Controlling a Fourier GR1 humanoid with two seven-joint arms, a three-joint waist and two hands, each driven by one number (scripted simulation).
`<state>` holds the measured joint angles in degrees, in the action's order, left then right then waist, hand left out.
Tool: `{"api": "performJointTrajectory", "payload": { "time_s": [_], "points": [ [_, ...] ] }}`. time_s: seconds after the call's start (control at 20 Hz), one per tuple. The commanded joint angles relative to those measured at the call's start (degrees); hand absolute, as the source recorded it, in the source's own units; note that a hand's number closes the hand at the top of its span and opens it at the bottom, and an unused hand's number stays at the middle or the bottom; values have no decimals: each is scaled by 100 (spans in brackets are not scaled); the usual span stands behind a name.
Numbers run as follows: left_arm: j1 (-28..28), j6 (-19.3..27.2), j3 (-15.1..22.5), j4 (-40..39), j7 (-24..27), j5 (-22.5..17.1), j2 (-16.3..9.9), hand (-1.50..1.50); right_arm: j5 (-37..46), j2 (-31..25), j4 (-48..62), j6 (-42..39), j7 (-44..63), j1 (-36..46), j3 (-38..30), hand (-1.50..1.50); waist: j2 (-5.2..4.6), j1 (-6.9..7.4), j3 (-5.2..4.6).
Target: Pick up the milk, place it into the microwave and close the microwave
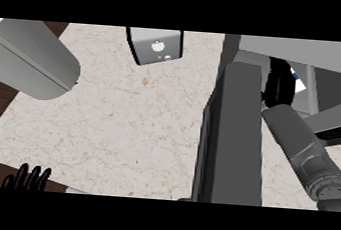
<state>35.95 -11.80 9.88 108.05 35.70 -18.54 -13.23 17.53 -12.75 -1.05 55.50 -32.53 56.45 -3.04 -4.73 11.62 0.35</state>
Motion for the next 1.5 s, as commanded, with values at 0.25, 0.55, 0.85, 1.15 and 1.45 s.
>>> {"api": "performJointTrajectory", "payload": {
  "time_s": [0.25,0.55,0.85,1.15,1.45],
  "points": [
    [-194,11,-86,-132,2,18,-10,-150,104,429,-26,-868,-148,239,111,-150,22,-94,11],
    [-83,38,-156,-80,63,-27,14,-150,-340,629,-391,-1504,-493,148,-320,-150,92,-232,22],
    [8,31,-187,5,-38,-21,-73,-150,-809,848,-657,-2273,-1150,-194,-756,-150,150,-422,19],
    [257,-152,-145,26,196,-3,-112,-150,-1234,849,-739,-3175,-1836,-680,-1157,-150,227,-546,7],
    [406,-92,125,21,257,214,51,-150,-1379,702,-649,-3962,-2312,-1096,-1304,-150,287,-688,-3]
  ]
}}
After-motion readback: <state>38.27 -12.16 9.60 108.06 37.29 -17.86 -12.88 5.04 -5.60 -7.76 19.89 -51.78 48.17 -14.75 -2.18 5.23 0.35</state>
